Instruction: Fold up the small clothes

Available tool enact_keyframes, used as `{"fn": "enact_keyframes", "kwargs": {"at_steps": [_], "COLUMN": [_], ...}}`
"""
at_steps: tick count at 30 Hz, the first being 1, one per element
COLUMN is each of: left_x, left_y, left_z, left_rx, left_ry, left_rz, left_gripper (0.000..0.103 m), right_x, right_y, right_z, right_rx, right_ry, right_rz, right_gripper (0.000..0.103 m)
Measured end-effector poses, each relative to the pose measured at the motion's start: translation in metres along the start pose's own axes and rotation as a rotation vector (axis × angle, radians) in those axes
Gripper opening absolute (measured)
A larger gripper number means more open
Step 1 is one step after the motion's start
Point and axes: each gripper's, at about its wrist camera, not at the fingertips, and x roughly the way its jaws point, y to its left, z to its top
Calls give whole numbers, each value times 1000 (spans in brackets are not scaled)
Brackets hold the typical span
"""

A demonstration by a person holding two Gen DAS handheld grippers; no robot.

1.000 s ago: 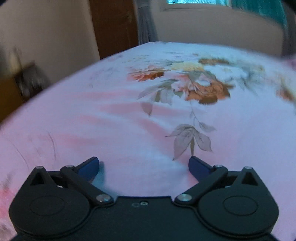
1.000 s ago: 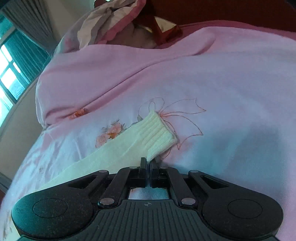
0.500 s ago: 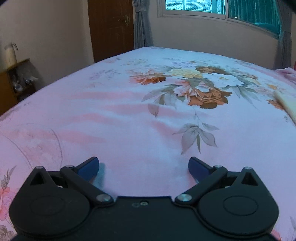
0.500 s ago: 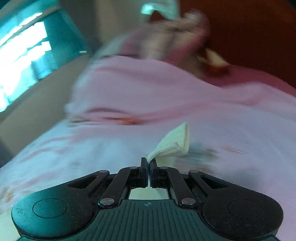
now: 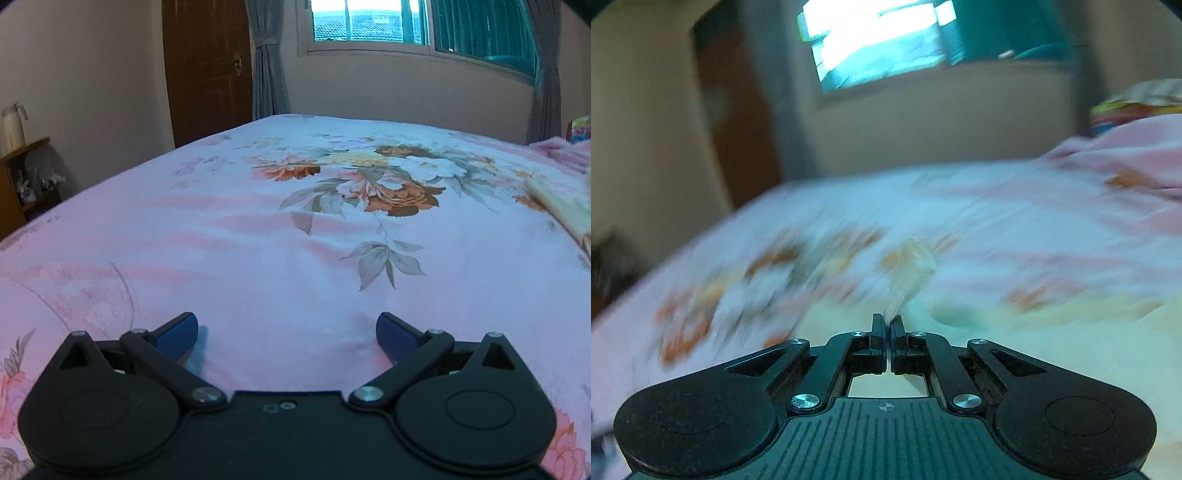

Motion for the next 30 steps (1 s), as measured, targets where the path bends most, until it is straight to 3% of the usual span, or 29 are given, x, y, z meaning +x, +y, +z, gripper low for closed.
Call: {"fn": "enact_keyframes", "kwargs": {"at_steps": [3, 5, 9, 12, 13, 17, 21, 24, 27, 30], "left_x": [1, 2, 2, 2, 2, 2, -2, -7, -3, 5], "left_y": [8, 9, 5, 5, 5, 3, -6, -28, -72, -130], "left_z": [-1, -1, -1, -1, -1, -1, 7, 18, 35, 57], "left_rx": [-45, -56, -38, -30, -29, -18, 25, 16, 12, 28], "left_ry": [1, -2, -6, -5, -4, 6, 5, -16, -22, -51], "left_rz": [-24, -30, -20, -14, -14, -8, -17, -83, -157, -244], "left_gripper": [102, 102, 102, 102, 102, 102, 102, 102, 102, 102], "right_x": [28, 32, 31, 23, 13, -20, -54, -82, -101, -117], "right_y": [29, 35, 36, 48, 51, 46, 13, -32, -77, -129], "right_z": [-30, -41, -42, -47, -50, -57, -59, -57, -50, -41], "right_rx": [-98, -132, -104, -114, -120, -82, -63, -51, -54, 31], "right_ry": [65, 64, 55, 122, 113, 31, -25, -73, -117, -144], "right_rz": [-6, -20, -8, 137, 196, 178, 64, -89, -237, -334], "right_gripper": [2, 2, 2, 21, 20, 20, 20, 20, 20, 20]}}
